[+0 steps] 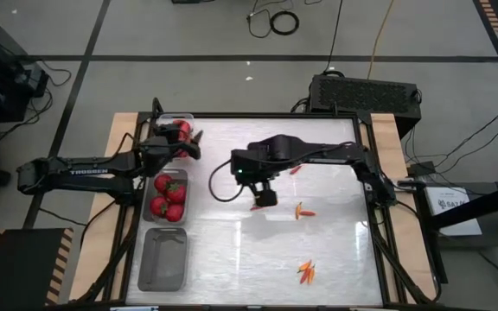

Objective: Sort produce into baskets
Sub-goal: Put the center orange chili pepper into the bottom black transparent bin

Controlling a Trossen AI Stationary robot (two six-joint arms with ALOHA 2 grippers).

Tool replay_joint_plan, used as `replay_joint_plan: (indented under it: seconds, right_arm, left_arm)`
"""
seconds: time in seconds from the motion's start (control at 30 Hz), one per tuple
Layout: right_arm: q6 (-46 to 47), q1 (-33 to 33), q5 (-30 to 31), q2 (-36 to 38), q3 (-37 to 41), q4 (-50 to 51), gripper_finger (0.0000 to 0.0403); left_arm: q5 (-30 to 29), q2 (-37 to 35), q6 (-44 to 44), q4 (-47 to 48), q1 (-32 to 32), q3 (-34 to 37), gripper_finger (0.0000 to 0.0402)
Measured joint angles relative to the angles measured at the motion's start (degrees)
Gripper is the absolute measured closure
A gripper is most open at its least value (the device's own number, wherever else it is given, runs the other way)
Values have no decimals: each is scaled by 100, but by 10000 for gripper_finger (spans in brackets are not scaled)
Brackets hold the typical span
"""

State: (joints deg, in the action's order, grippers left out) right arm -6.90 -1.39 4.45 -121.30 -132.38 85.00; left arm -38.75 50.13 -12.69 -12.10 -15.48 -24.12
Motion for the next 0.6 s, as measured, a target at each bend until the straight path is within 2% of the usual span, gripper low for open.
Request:
replay_joint_plan:
  seconds: [0.13, 0.3, 0.47, 0.6]
  right_arm:
    - [24, 0, -8, 256, 27, 532, 19]
    - [81, -29, -333, 1090, 812, 489, 19]
    - [883, -117, -75, 2588, 2596, -110, 19]
    - [1811, -325, 197, 3938, 4493, -1339, 19]
  left_arm:
    - [516, 4, 23, -220, 355, -140, 17]
    - [854, 363, 436, -115, 957, -671, 17]
    - [1032, 1165, 881, 510, 1570, -1510, 17]
    - [1785, 1973, 905, 990, 1856, -2172, 17]
